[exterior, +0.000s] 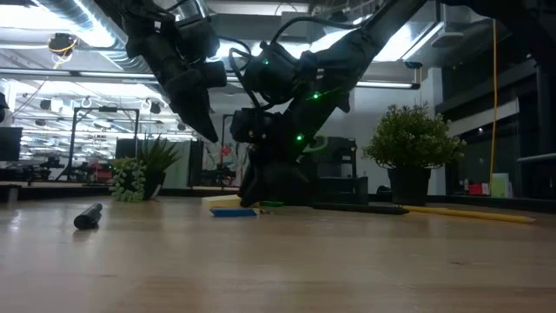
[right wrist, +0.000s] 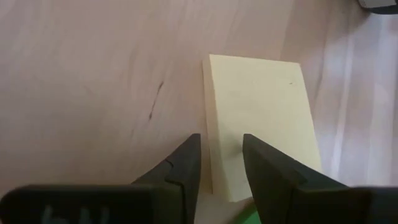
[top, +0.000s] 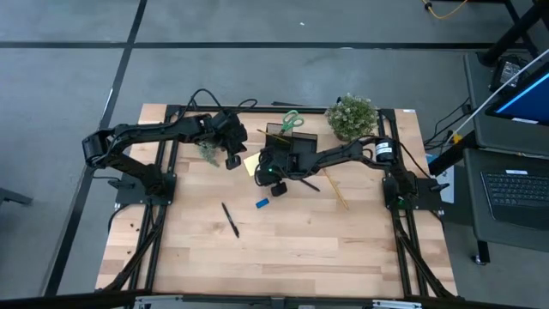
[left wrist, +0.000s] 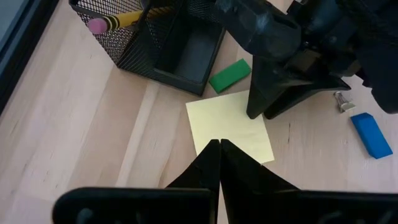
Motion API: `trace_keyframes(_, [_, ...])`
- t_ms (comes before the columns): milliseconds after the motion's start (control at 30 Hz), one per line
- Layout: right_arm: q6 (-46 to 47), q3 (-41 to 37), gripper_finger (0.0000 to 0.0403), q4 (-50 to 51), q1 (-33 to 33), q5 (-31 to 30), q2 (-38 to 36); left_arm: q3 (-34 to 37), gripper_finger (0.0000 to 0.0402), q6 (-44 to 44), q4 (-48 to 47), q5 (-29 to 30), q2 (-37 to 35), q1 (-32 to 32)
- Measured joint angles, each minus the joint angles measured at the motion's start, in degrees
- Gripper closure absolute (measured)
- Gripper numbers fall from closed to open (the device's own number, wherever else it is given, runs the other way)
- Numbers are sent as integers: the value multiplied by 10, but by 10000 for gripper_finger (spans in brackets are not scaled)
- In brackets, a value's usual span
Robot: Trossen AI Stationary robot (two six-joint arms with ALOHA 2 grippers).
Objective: Pick and place office supplies into organizer
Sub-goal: Put the yellow sticky notes into the black desk organizer
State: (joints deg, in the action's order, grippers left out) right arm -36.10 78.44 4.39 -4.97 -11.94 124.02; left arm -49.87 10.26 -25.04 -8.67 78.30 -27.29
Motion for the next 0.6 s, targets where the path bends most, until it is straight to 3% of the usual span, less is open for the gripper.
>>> trace_keyframes(600, [15,0,285,18,-17,-8,0,0,400,0,0,0,0,0])
